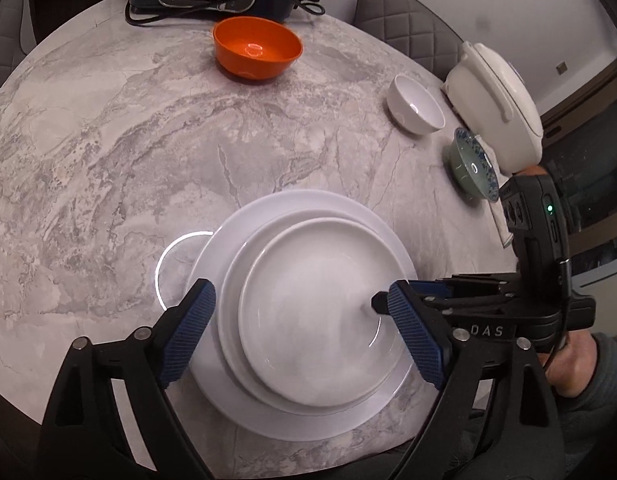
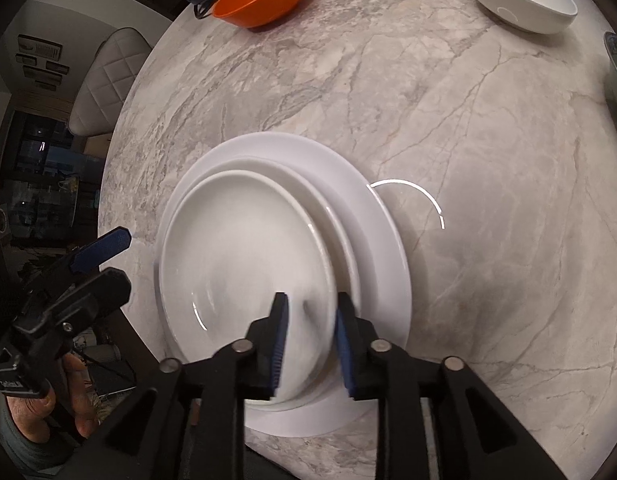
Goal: Organize plates and bowls
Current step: 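Lower the held deep plate onto the stacked white plates, then open both grippers to release the deep plate on the stack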
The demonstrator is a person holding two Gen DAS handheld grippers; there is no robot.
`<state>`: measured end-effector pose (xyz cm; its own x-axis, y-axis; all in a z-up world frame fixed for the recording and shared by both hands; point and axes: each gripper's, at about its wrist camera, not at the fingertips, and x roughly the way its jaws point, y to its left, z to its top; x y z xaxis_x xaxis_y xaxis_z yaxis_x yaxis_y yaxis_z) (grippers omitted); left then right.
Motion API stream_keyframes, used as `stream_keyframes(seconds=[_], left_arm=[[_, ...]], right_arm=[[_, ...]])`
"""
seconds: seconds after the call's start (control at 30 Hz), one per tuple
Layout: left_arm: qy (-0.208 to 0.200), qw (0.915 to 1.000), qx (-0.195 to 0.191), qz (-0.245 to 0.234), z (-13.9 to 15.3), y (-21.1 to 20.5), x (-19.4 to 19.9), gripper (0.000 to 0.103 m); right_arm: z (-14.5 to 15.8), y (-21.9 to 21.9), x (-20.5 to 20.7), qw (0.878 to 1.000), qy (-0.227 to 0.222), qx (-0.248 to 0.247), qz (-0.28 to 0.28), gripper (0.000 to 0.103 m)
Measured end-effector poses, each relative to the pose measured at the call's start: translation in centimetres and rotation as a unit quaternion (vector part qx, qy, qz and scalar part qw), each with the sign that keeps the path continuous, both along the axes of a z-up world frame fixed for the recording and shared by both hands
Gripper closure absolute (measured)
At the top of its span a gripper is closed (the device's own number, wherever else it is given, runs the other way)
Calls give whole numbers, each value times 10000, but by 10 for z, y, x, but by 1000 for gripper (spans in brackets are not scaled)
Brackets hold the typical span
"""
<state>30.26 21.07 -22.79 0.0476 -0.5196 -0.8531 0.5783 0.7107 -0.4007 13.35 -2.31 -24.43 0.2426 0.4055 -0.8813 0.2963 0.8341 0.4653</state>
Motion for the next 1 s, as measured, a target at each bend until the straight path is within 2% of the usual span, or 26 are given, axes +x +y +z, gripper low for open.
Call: stream_keyframes(seconds=[0.03,0.1,0.2,0.4,0.5,0.57,0.67,0.87,1.0], left_arm=[[-12,10000,-38,37,3,3,2,2],[-49,9999,-109,98,8,8,5,1],[-226,9996,-52,170,15,17,6,1],[-439,9986,-261,169,26,29,9,1],[-591,9971,-456,113,36,26,7,1],[-528,9972,-536,30,39,19,7,1],[-419,9976,-552,-63,41,4,3,1],[-163,9983,-328,-451,38,-44,-15,1],[192,9987,-151,-458,31,-79,-23,1]], right_arm=[[2,2,1,10000,-56,22,11,45],[8,9,1,9999,-141,-76,43,31],[19,13,0,9993,-311,-208,-19,20],[49,6,-13,9953,-854,-2,-455,15],[65,-2,-32,9879,-1299,311,-784,11],[71,-10,-50,9829,-1451,431,-1045,8],[70,-25,-77,9764,-1482,565,-1468,7],[52,-70,-135,9598,-1303,640,-2401,7],[42,-110,-167,9456,-1326,729,-2880,7]])
